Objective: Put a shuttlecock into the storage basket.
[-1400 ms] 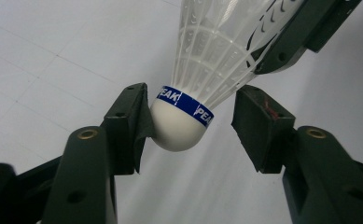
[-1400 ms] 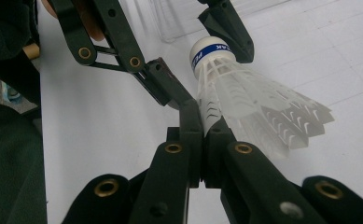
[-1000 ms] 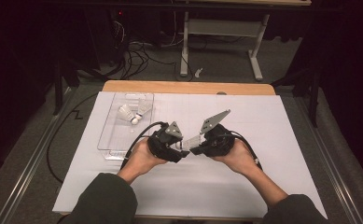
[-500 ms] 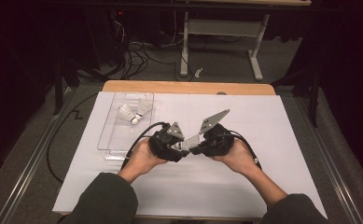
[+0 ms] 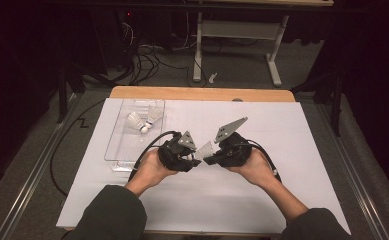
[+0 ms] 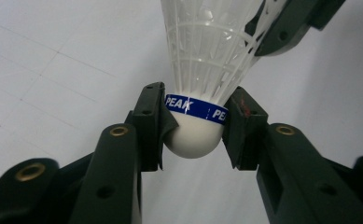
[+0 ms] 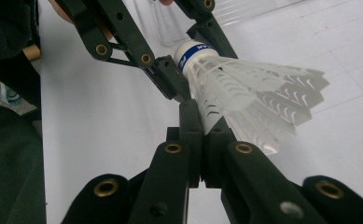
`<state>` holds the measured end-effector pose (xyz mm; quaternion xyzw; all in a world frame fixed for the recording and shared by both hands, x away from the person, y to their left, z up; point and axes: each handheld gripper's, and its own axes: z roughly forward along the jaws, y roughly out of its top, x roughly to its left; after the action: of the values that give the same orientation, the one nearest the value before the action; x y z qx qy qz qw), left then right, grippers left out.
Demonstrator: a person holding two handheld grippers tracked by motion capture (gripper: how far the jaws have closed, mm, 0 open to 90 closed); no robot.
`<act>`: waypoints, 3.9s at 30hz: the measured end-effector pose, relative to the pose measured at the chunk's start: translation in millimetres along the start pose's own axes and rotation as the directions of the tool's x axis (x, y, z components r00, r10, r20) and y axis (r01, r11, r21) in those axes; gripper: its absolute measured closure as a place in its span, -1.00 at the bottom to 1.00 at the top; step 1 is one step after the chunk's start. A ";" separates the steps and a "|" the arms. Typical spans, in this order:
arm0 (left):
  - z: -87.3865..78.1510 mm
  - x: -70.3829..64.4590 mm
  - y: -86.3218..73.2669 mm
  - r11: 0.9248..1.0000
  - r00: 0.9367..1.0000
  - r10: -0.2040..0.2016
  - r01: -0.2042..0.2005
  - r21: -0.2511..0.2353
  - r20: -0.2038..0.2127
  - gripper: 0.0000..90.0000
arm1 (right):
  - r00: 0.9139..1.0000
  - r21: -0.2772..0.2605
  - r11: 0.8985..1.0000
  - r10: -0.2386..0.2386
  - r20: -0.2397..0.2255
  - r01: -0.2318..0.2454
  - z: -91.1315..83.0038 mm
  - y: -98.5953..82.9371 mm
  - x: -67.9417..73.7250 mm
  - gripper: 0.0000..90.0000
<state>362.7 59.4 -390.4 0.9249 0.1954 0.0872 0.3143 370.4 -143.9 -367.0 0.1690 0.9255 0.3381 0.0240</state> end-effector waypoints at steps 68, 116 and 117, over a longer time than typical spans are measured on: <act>-9.9 4.8 -8.6 0.998 0.998 -0.060 0.061 0.026 -0.022 0.44 | 0.992 -0.132 0.988 0.090 0.091 -0.078 -13.1 -18.6 -3.4 0.36; -42.1 14.8 -29.1 0.990 0.989 -0.137 0.135 -0.025 -0.060 0.44 | 0.958 -0.255 0.956 0.199 0.204 -0.144 -33.6 -65.7 0.7 0.03; -42.7 15.3 -29.5 0.990 0.989 -0.138 0.137 -0.024 -0.062 0.44 | 0.958 -0.258 0.955 0.201 0.207 -0.145 -34.0 -66.4 0.9 0.02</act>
<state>355.5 110.6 -374.4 0.9029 0.2675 0.0966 0.3224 344.5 -212.1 -382.8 0.2837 0.8503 0.4263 0.1218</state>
